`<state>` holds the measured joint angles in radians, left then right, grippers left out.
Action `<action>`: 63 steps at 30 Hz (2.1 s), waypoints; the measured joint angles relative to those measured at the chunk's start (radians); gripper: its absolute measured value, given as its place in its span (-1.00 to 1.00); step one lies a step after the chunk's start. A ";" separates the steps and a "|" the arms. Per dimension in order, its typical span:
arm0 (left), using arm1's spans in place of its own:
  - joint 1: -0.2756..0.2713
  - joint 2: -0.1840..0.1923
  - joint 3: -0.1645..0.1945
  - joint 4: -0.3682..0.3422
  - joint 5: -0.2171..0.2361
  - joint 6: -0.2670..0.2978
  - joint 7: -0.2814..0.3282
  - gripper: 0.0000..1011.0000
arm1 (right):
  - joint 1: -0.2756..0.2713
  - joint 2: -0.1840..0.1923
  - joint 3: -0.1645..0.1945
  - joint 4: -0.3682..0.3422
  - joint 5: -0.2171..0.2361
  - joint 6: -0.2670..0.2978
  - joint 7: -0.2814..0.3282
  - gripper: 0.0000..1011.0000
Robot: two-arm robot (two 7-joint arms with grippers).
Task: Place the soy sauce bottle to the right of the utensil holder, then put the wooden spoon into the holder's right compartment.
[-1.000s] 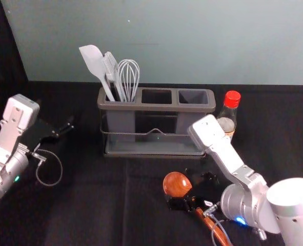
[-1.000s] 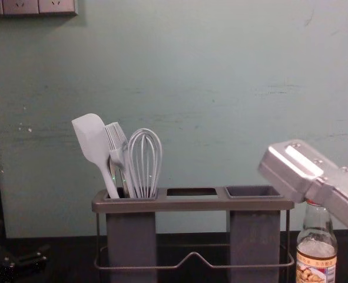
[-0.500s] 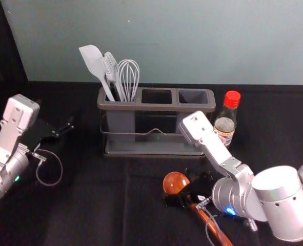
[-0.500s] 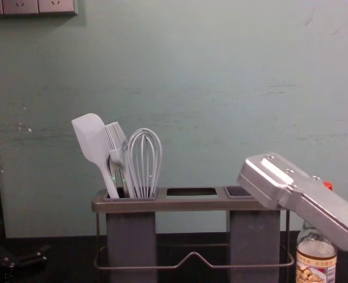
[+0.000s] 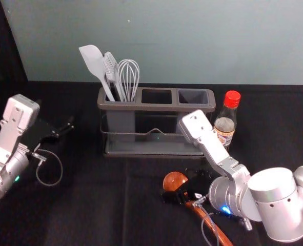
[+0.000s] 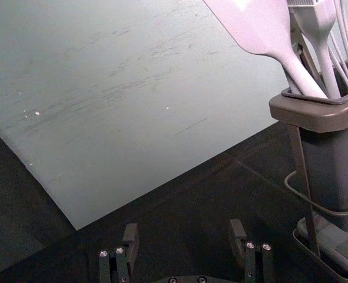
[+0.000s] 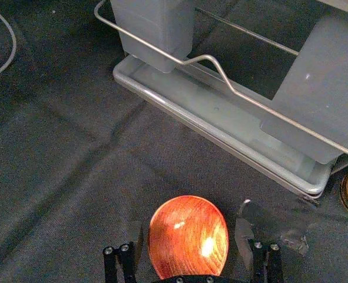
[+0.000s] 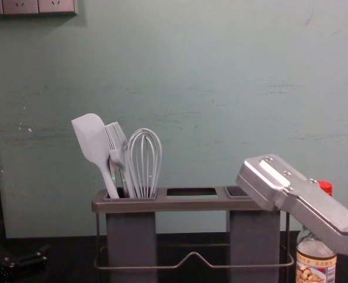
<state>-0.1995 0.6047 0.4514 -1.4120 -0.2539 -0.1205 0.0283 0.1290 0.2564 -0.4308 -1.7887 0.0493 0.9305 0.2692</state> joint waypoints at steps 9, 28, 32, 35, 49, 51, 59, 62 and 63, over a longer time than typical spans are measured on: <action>0.000 0.000 0.000 0.000 0.000 0.000 0.000 0.99 | 0.002 -0.009 -0.005 0.013 -0.022 -0.002 0.008 0.99; 0.000 0.000 0.000 0.000 0.000 0.000 0.000 0.99 | 0.004 -0.022 0.002 0.022 -0.059 0.009 0.041 0.99; 0.000 0.000 0.000 0.000 0.000 0.000 0.000 0.99 | 0.003 -0.025 0.006 0.028 -0.064 0.006 0.051 0.99; 0.000 0.000 0.000 0.000 0.000 0.000 0.000 0.99 | 0.003 -0.028 0.010 0.033 -0.065 0.003 0.060 0.99; 0.000 0.000 0.000 0.000 0.000 0.000 0.000 0.99 | -0.005 -0.037 0.025 0.041 -0.084 -0.012 0.086 0.99; 0.000 0.000 0.000 0.000 0.000 0.000 0.000 0.99 | -0.007 -0.039 0.028 0.042 -0.090 -0.015 0.092 0.99; 0.000 0.000 0.000 0.000 0.000 0.000 0.000 0.99 | -0.007 -0.041 0.030 0.043 -0.106 -0.016 0.105 0.66; 0.000 0.000 0.000 0.000 0.000 0.000 0.000 0.99 | -0.008 -0.041 0.030 0.042 -0.113 -0.016 0.111 0.66; 0.000 0.000 0.000 0.000 0.000 0.000 0.000 0.99 | -0.009 -0.040 0.030 0.040 -0.115 -0.016 0.112 0.66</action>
<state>-0.1996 0.6047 0.4514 -1.4120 -0.2539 -0.1205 0.0283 0.1201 0.2161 -0.4004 -1.7483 -0.0659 0.9143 0.3815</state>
